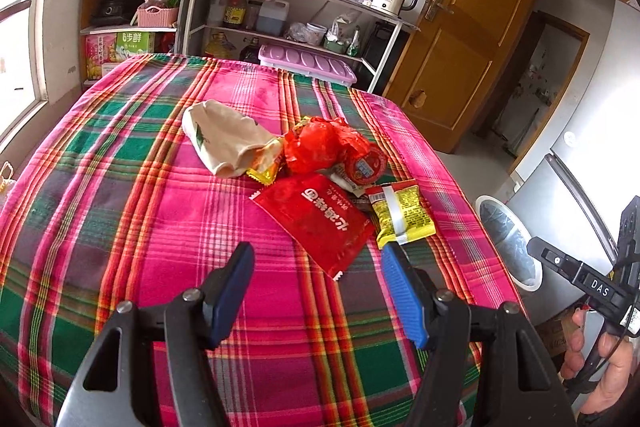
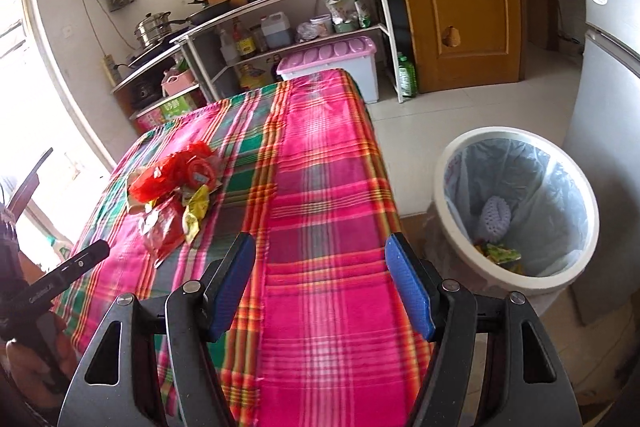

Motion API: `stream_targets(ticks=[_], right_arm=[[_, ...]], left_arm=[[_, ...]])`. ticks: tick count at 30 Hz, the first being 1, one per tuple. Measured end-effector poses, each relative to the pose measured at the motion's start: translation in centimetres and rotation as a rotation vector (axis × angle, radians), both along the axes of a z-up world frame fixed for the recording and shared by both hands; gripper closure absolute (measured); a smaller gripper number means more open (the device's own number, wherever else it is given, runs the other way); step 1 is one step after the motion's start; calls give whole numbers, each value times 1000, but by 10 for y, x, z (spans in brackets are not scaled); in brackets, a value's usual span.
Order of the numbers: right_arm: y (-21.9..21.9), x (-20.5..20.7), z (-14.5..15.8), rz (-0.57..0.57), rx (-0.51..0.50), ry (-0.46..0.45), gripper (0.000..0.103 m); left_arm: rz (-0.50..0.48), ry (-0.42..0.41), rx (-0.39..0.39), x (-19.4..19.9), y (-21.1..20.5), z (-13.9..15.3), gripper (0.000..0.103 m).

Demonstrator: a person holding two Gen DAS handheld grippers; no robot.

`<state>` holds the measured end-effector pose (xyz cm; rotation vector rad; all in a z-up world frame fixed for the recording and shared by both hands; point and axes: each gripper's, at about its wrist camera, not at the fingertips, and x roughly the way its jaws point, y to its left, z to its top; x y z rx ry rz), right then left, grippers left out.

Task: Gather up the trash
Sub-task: 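Move the right tool to the table and grasp the yellow sachet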

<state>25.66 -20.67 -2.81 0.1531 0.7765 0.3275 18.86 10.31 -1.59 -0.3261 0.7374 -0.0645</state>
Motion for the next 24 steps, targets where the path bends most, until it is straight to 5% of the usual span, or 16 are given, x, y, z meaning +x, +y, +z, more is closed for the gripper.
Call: stream_targets(ticks=[12, 21, 24], right_arm=[[82, 28, -21, 181, 12, 47, 57], [116, 63, -40, 236, 49, 108, 67], [119, 71, -45, 243, 62, 122, 77]], left_arm=[[25, 56, -76, 35, 26, -30, 35], [7, 72, -106, 56, 24, -39, 35], [1, 78, -98, 61, 20, -39, 35]])
